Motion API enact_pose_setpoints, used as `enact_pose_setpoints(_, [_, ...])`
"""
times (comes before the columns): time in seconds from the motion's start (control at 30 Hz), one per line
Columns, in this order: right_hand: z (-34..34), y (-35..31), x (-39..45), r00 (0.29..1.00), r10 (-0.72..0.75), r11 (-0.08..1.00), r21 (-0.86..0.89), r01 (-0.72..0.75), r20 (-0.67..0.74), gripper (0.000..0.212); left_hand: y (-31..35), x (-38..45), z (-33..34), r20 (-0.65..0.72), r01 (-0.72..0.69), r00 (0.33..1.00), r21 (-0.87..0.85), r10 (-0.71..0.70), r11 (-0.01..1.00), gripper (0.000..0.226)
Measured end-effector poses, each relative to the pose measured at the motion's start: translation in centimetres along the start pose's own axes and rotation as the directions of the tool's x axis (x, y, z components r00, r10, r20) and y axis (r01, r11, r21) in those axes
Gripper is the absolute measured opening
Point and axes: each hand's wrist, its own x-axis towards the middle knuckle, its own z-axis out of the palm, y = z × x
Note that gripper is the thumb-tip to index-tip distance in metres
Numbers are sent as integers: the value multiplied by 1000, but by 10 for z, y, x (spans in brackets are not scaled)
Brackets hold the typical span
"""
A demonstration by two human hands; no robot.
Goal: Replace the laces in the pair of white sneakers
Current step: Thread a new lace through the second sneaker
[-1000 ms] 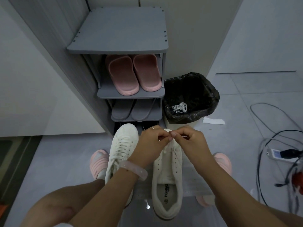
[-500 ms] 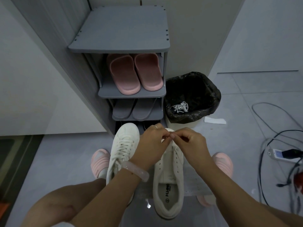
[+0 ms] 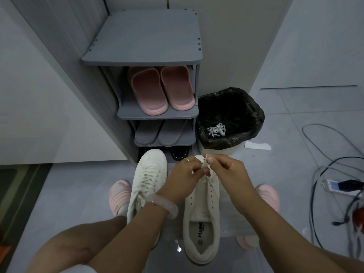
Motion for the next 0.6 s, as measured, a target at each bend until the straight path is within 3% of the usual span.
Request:
enact_pose_setpoints(0.13, [-1, 4, -2, 994, 40, 999, -6, -39, 100, 16, -3, 2, -2, 16, -12, 1000, 2, 12, 1000, 22])
enact_pose_setpoints(0.3, [2, 2, 2, 997, 10, 1000, -15, -9, 77, 13, -3, 1, -2, 60, -79, 995, -21, 80, 997, 21])
enact_pose_setpoints(0.6, [3, 6, 1, 999, 13, 999, -32, -12, 29, 17, -6, 2, -1, 77, -36, 996, -53, 40, 998, 21])
